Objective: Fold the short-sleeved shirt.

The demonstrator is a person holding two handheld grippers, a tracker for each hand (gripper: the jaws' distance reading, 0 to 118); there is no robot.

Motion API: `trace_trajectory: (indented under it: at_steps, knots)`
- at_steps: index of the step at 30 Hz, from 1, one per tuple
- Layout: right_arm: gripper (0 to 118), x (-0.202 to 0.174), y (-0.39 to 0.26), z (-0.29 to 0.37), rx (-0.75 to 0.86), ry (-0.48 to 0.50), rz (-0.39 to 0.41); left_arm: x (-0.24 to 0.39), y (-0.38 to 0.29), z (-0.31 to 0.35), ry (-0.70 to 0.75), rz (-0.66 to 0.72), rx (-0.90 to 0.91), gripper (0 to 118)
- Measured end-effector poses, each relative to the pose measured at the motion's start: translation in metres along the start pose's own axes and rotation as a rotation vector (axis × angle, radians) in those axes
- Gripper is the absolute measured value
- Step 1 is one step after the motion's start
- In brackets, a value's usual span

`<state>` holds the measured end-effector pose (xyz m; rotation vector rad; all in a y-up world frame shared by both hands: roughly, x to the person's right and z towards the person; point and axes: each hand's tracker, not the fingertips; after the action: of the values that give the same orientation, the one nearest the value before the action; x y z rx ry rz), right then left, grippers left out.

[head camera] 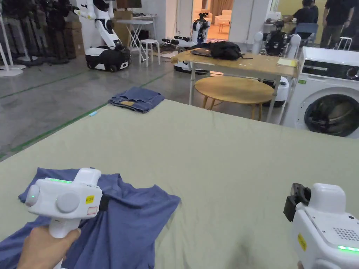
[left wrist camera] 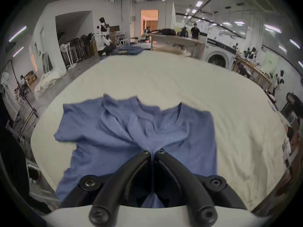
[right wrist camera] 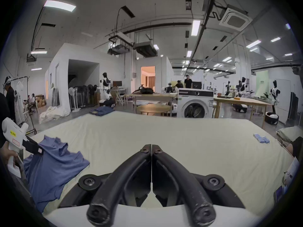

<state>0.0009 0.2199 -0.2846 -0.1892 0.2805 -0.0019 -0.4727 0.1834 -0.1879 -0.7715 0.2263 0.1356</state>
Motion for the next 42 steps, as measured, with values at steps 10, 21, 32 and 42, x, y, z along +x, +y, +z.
trace_trajectory:
  at_steps: [10,21,32,42]
  knots:
    - [7,0.042,0.033,0.021,0.114,-0.057,-0.013,0.08,0.07,0.05,-0.13,-0.089,0.203,0]
    - [5,0.103,0.045,0.061,0.138,-0.201,-0.022,0.254,0.136,0.082,-0.42,-0.277,0.315,0]
    - [0,0.172,0.053,0.118,0.163,-0.38,0.0,0.442,0.115,0.067,-0.753,-0.414,0.245,0]
    - [0,0.195,0.027,0.133,0.07,-0.423,-0.02,0.503,0.028,0.014,-0.863,-0.465,0.004,7]
